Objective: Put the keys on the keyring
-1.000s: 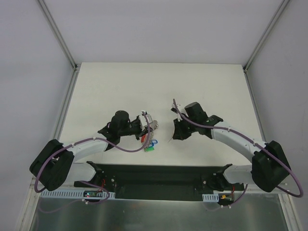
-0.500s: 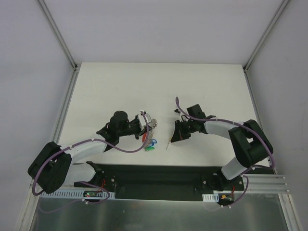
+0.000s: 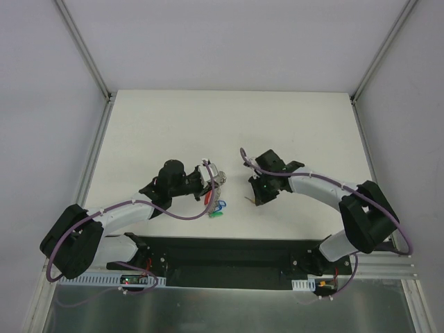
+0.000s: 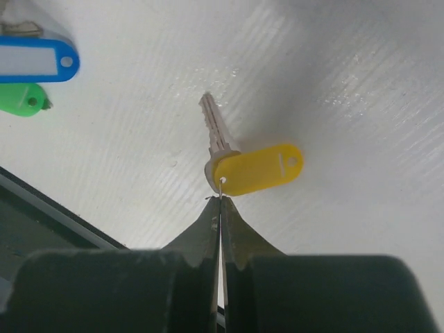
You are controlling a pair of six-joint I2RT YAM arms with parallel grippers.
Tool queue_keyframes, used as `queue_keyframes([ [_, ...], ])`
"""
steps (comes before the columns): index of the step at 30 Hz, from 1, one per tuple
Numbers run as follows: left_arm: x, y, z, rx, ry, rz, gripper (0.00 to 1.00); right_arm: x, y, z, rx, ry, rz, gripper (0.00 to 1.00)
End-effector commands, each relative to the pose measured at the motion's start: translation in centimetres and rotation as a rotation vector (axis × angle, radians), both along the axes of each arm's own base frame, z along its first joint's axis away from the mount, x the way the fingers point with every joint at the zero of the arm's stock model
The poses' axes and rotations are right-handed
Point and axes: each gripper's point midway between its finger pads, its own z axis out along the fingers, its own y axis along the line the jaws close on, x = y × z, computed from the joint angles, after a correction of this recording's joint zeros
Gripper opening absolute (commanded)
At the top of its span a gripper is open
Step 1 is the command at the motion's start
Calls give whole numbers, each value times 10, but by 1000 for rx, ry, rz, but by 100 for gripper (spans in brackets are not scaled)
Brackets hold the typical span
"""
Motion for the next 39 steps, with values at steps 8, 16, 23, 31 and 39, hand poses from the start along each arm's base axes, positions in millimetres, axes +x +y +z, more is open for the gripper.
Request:
queue_keyframes([
  [8,-2,-2,13,-23,-48,-22,0,15,-13,69,-207,-386,213,1],
  [16,-16,-8,23,-62,-70,-112,0,15,25,99,1,-622,376,1],
  [23,-26,-9,31,-85,-92,-164,0,2,52,119,174,-690,504,1],
  [31,-40,-12,32,-89,-98,-249,0,-8,76,128,240,-733,611,1],
  [39,-50,-20,25,-94,-70,-352,0,-14,88,116,250,-703,669,1],
])
